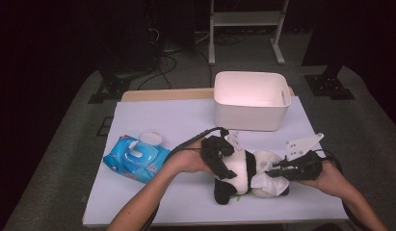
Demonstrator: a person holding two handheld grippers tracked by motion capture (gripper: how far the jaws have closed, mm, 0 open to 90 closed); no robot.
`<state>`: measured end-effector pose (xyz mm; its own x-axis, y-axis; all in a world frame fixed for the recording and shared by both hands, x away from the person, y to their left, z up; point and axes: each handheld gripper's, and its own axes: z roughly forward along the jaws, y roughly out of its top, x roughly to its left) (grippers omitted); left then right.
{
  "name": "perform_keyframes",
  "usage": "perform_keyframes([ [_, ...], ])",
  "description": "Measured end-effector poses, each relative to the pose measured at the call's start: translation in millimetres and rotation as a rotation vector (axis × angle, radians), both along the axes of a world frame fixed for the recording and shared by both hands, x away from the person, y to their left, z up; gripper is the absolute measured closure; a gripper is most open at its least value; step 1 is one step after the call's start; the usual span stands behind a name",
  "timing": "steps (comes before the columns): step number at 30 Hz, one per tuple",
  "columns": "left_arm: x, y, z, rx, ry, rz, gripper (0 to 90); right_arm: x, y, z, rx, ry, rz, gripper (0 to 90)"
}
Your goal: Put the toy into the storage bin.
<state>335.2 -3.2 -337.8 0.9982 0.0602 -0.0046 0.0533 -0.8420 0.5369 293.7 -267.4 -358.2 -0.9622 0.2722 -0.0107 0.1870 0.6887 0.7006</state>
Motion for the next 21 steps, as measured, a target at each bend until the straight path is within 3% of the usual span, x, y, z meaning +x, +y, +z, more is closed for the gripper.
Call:
perform_keyframes([
  [2, -0.2, -0.2, -0.2, -0.002, -0.002, 0.001, 25.8, -5.0, 2.4, 8.9, -0.013, -0.032, -0.003, 70.6],
  [10, -1.0, -0.1, -0.6, -0.006, -0.003, 0.007, 25.7, -13.6, -8.1, 18.3, -0.033, -0.074, -0.045, 61.7],
  [17, -0.9, -0.4, -0.3, -0.005, -0.006, 0.004, 25.7, -19.8, -13.4, 3.8, -0.046, -0.062, -0.061, 55.2],
  [19, -1.4, -0.6, -0.9, -0.011, -0.006, 0.009, 25.7, -22.1, -6.9, -2.1, -0.054, -0.105, -0.059, 56.9],
  [21, -2.2, -1.2, -1.6, -0.012, -0.008, 0.009, 25.6, -22.1, -4.1, -3.1, -0.058, -0.118, -0.055, 59.0],
])
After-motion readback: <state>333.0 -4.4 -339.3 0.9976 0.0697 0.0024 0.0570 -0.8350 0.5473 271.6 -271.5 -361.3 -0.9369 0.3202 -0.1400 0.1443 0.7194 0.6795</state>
